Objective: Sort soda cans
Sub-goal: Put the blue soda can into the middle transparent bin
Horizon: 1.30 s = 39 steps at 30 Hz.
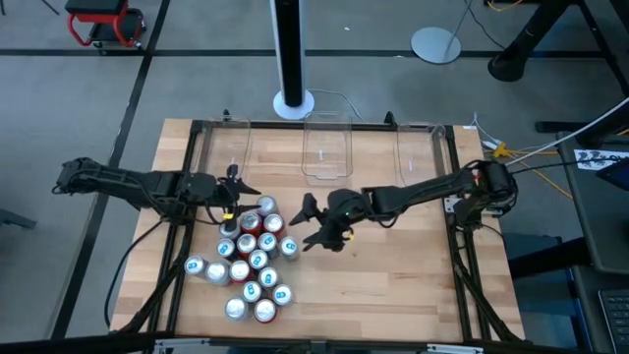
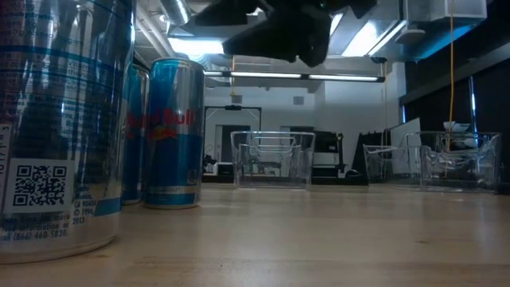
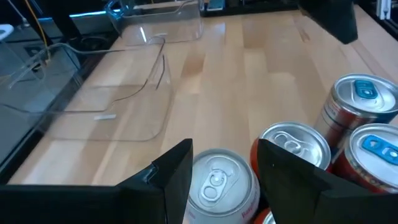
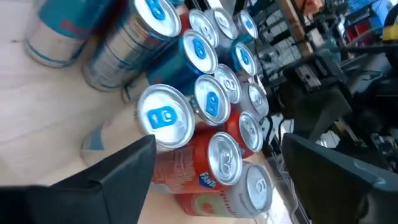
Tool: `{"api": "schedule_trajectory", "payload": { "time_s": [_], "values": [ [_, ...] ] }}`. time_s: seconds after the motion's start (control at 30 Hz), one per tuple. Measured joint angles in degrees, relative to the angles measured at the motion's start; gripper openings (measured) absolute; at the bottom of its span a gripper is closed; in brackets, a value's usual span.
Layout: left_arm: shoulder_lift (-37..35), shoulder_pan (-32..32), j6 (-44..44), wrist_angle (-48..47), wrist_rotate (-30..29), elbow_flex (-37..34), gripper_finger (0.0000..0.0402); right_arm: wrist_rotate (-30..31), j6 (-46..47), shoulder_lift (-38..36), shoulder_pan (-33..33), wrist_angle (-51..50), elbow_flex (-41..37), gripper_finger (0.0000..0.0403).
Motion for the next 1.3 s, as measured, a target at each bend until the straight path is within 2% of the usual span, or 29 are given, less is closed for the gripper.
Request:
{"api": "schedule_trajectory", "payload": {
  "time_s": [0.1, 0.3, 0.47, 0.7, 0.87, 1.1, 1.2, 1.3],
  "values": [
    [0.00, 0.00, -0.02, 0.04, -0.01, 0.00, 0.0170, 1.87, 1.80, 0.98, 0.72, -0.90, 1.47, 0.0343],
    [0.04, 0.02, -0.26, -0.11, -0.01, 0.00, 0.0170, 1.09, 10.16, 0.89, 1.89, 1.72, 1.76, 0.0331],
    [0.07, 0.02, -1.02, -0.22, -0.03, -0.12, 0.0170, 0.55, 13.42, 4.38, 3.08, 5.02, 1.78, 0.0331],
    [0.07, 0.02, -1.05, -0.55, -0.01, -0.35, 0.0170, 0.39, 14.90, 6.44, 3.23, 8.38, 1.74, 0.0331],
    [0.07, 0.02, -0.96, -0.52, -0.01, -0.35, 0.0170, 3.43, 9.29, 6.50, 3.20, 10.02, 1.74, 0.0331],
    [0.08, 0.02, -1.01, -0.17, -0.02, -0.35, 0.0170, 4.51, 13.12, 6.50, 3.19, 11.65, 1.72, 0.0331],
    [0.07, 0.02, -1.01, 0.04, -0.01, -0.35, 0.0170, 2.86, 16.95, 6.50, 3.16, 11.05, 1.69, 0.0344],
    [0.07, 0.02, -1.03, 0.04, -0.01, -0.35, 0.0170, 2.38, 19.65, 6.50, 3.19, 10.80, 1.69, 0.0382]
  ]
}}
